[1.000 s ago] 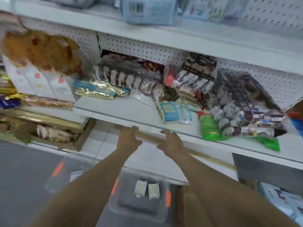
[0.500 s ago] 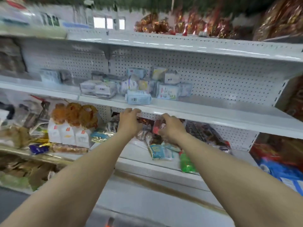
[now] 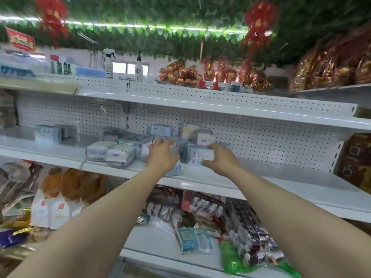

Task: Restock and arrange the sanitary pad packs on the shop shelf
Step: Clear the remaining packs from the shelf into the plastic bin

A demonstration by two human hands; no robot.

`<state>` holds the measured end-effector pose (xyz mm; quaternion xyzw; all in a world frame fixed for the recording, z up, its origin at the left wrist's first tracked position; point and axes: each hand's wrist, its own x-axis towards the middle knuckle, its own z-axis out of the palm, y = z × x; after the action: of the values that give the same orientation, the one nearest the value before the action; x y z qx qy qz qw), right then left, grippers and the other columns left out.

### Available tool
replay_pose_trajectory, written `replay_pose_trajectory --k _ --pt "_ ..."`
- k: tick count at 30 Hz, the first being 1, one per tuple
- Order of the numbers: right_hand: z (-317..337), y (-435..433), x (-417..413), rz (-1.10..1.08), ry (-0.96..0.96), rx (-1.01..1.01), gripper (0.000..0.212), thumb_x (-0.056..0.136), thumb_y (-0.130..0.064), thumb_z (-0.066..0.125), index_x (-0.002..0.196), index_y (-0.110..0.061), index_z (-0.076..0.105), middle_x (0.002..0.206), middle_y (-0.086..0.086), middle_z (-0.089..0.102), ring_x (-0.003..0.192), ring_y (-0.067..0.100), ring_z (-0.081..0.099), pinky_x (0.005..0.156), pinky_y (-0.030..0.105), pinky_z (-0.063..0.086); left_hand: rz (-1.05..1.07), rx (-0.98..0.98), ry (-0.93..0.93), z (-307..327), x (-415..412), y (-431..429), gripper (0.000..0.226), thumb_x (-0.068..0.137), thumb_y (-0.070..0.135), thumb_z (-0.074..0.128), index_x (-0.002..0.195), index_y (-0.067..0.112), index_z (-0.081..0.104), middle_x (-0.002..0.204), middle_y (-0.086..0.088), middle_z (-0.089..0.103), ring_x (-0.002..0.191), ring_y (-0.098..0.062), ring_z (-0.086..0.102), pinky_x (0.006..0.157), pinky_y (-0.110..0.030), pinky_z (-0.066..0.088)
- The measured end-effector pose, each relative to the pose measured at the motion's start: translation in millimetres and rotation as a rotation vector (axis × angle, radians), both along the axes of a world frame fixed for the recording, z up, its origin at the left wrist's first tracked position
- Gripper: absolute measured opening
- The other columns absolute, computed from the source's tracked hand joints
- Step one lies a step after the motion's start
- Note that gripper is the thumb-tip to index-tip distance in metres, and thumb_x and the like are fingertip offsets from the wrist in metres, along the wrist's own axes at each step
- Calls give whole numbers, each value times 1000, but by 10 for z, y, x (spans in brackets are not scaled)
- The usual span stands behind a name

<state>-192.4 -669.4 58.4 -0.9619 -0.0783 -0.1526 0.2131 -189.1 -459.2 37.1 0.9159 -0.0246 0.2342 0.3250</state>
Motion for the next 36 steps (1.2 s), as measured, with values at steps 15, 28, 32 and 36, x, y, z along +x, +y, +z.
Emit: replay_pose_trajectory --k 15,28,32,36 --pt "94 -388 1617 -212 117 302 62 95 -47 63 144 -13 47 147 9 52 127 27 54 93 27 44 -232 -54 292 -105 1920 -478 80 81 55 75 145 16 46 145 -10 50 130 -29 50 105 -34 44" --pt "170 -129 2568 -245 223 483 62 96 -59 47 112 -2 62 108 16 68 78 24 60 66 29 47 -307 -181 372 -301 2381 -516 68 73 40 87 129 25 52 130 0 58 118 -23 55 99 -28 43" --pt "127 -231 2542 -206 310 575 68 81 -66 69 111 -5 67 106 14 72 68 21 61 53 26 40 -325 -214 369 -314 2335 -516 61 69 33 90 117 24 54 123 -1 63 111 -22 60 101 -35 50" --pt "-45 -432 2603 -202 303 764 124 24 -77 90 122 -6 64 118 15 71 99 30 70 81 38 57 -339 -149 337 -248 2243 -526 65 72 32 89 124 23 51 125 1 61 113 -21 59 98 -31 49"
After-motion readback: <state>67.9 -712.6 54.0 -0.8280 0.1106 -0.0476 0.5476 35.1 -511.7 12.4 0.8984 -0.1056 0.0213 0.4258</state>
